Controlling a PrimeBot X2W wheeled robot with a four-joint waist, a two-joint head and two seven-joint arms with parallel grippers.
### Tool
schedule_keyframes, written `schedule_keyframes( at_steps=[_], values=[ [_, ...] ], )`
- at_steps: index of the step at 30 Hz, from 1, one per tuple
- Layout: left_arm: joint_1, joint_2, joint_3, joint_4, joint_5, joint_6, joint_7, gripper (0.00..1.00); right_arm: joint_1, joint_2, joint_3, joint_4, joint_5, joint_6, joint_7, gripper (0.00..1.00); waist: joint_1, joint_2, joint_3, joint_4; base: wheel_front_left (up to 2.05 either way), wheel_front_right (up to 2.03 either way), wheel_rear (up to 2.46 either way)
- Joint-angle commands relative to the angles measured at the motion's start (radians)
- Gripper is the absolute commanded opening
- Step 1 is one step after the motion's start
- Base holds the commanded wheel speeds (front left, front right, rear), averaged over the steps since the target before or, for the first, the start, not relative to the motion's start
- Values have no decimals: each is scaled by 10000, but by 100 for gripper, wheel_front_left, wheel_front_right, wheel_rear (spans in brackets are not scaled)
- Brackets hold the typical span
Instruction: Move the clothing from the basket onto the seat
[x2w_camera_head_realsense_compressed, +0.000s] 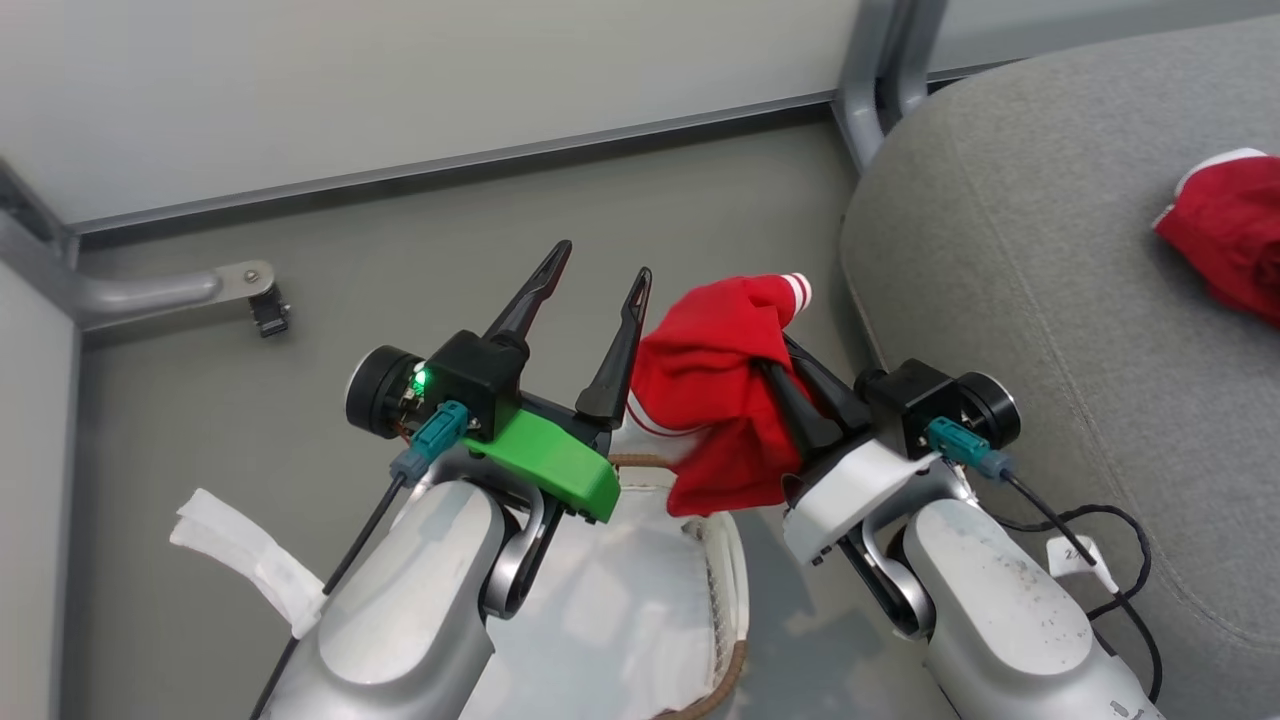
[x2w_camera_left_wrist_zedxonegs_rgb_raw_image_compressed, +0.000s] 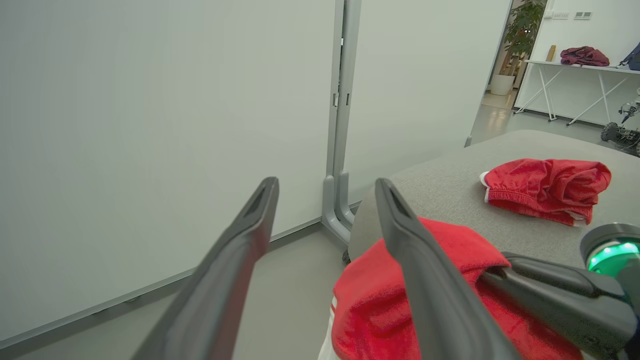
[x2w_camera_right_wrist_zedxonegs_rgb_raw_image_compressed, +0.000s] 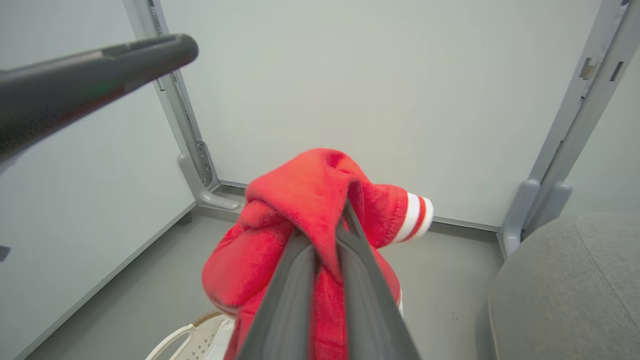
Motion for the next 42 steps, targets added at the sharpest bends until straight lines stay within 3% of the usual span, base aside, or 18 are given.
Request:
schedule_keyframes(
  at_steps=[1,5,15,24,31,38,42],
  values=[
    [165,63,41,41,56,14,-43,100,144,-28,-98,-157,-82,-14,-20,0,0,0,107,-1122,0,0,0],
    [345,143,132,62,212,23,-27,100,422,-30,-455,-636,-106,-14,-18,0,0,0,188,-2251,0,0,0],
    [617,165,140,104,464,-105,-28,100,1047,-27,-938,-1263,-98,-14,-20,0,0,0,351,-4122,0,0,0],
    [97,-128,-375,589,536,-574,-29,100,1544,-17,-2253,-1794,-922,-14,-20,0,0,0,704,-4318,0,0,0],
    [36,4,-411,907,610,-616,-29,100,431,-99,-2920,-1530,-2067,-14,-20,0,0,0,1241,-4329,2,2,2],
    [285,582,-204,865,671,-404,-15,100,-2153,-1086,-3386,-1309,-2618,-14,-18,0,0,0,1866,-4331,0,0,0],
    [424,835,-103,666,615,-284,34,100,-3496,-2059,-3161,-962,-3117,-16,-18,0,0,0,2157,-4313,0,0,0]
  ],
)
